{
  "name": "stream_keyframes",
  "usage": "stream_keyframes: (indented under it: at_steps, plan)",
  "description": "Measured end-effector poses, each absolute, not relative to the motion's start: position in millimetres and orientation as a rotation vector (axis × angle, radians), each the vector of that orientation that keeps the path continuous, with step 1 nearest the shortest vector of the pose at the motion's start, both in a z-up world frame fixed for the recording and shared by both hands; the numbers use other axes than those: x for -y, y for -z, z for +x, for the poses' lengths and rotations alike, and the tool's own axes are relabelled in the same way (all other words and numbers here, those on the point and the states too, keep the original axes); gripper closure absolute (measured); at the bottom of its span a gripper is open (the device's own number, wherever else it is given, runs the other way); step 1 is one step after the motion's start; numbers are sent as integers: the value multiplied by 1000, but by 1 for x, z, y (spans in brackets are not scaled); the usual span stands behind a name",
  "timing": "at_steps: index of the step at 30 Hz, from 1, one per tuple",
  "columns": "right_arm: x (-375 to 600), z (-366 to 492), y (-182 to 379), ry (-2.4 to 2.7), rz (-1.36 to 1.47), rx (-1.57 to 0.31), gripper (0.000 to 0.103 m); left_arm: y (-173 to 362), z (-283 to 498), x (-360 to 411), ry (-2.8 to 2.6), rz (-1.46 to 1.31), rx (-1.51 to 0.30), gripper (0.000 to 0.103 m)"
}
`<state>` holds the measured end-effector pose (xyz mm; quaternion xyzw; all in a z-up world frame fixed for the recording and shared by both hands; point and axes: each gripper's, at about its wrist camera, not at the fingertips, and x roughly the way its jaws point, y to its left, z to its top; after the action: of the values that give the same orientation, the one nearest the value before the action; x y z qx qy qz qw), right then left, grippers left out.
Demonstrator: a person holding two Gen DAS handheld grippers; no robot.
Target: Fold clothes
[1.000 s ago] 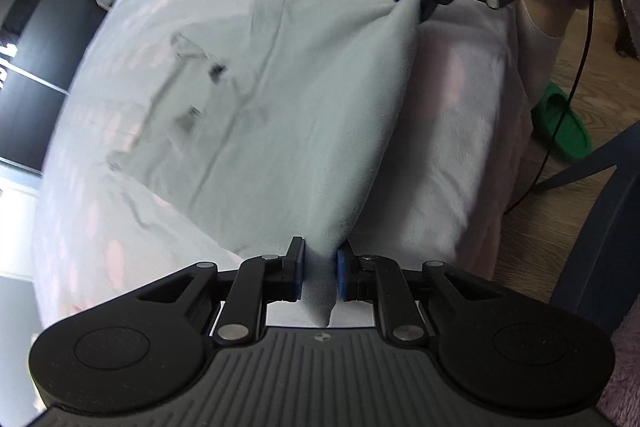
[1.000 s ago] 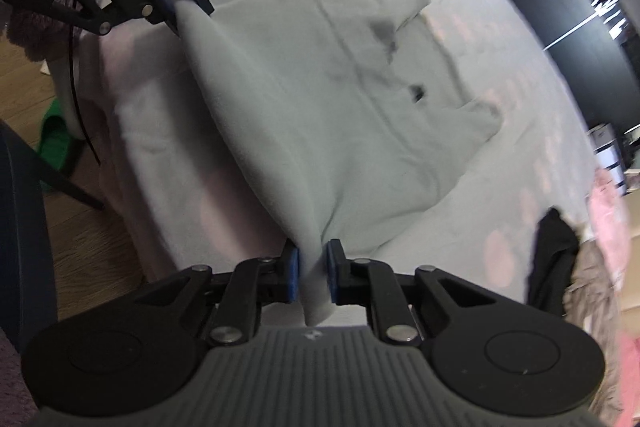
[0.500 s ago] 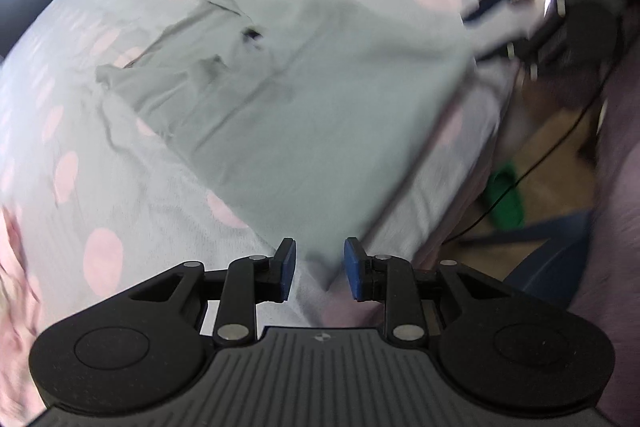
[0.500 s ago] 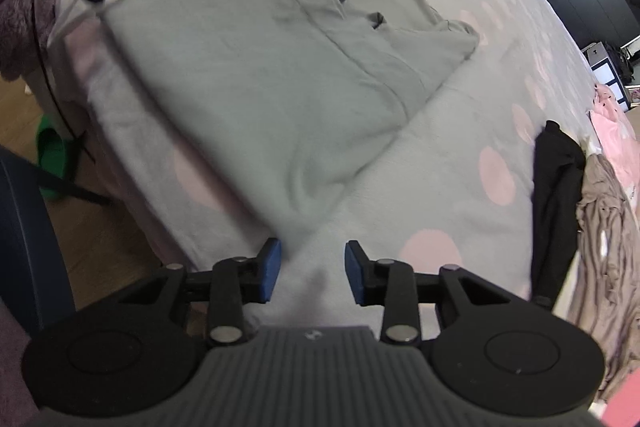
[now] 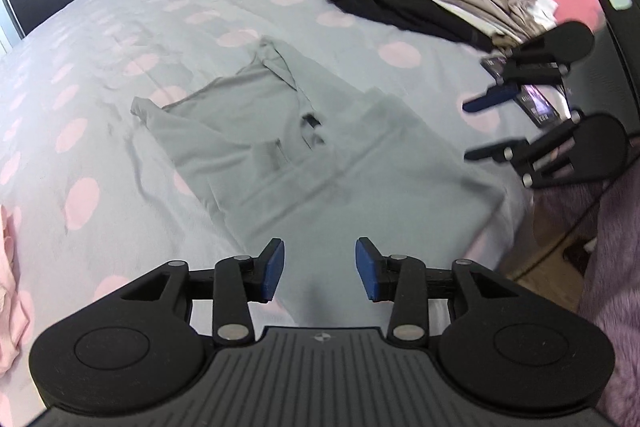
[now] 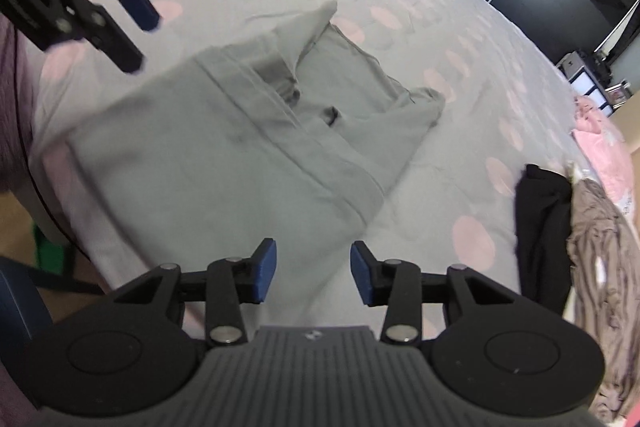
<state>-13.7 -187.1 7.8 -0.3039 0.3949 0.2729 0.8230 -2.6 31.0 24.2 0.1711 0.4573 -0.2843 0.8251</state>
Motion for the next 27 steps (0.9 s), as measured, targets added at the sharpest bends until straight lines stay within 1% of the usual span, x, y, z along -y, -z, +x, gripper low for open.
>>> stream_keyframes:
  at_steps: [2, 3, 5, 9, 15, 21, 25, 27]
  plan:
    - [181, -4, -7, -606, -634, -854, 63, -20, 11, -29, 591, 371, -967, 64]
    - [180, 2, -7, -609, -631, -856, 68, -18, 17, -28, 583, 377, -964, 64]
    - [178, 19, -6, -606, -637, -856, 70, -15, 32, -28, 558, 378, -958, 64]
    - [186, 62, -6, -586, -588, -876, 70, -11, 66, -37, 529, 292, -972, 64]
    - [204, 124, 2, -555, -371, -960, 67, 2, 122, -61, 458, 112, -1011, 62]
    - [211, 184, 17, -486, -154, -993, 65, 20, 180, -82, 362, -57, -993, 59]
    - [215, 219, 28, -452, -31, -1014, 64, 36, 206, -93, 305, -127, -1009, 58]
    - [217, 234, 33, -438, 15, -1020, 62, 45, 215, -97, 298, -141, -1026, 58]
